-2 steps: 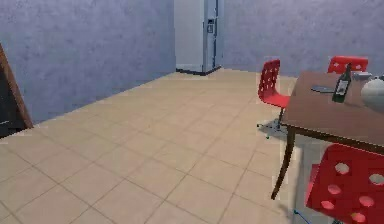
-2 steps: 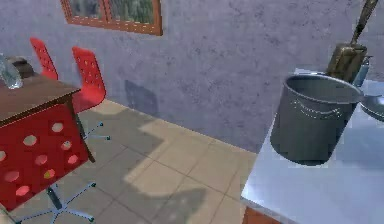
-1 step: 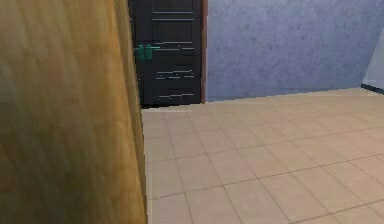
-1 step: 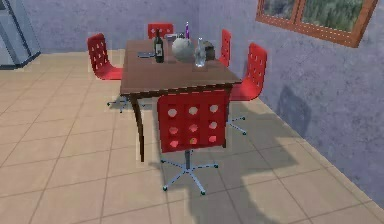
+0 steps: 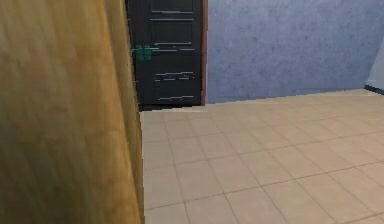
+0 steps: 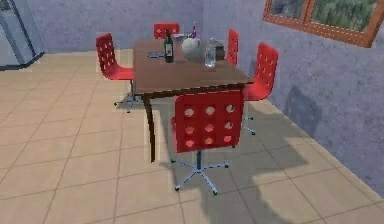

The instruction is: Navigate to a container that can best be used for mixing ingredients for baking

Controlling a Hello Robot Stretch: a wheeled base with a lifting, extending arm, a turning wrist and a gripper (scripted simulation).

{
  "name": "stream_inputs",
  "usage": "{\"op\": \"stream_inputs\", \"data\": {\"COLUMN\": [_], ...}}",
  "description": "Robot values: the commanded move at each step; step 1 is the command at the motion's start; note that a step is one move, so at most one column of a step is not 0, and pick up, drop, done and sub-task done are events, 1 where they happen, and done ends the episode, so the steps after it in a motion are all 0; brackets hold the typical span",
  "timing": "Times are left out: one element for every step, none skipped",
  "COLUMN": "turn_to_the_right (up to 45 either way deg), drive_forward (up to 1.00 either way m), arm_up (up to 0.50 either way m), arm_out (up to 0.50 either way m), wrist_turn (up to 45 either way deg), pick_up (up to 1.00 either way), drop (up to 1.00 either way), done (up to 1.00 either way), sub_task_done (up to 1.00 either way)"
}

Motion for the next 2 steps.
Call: {"op": "stream_inputs", "data": {"turn_to_the_right": [33.0,0.0], "drive_forward": [0.00,0.75], "arm_up": [0.00,0.00], "arm_out": [0.00,0.00], "wrist_turn": [0.0,0.0], "pick_up": [0.00,0.00], "drop": [0.00,0.00], "done": [0.00,0.00], "sub_task_done": [0.00,0.00]}}
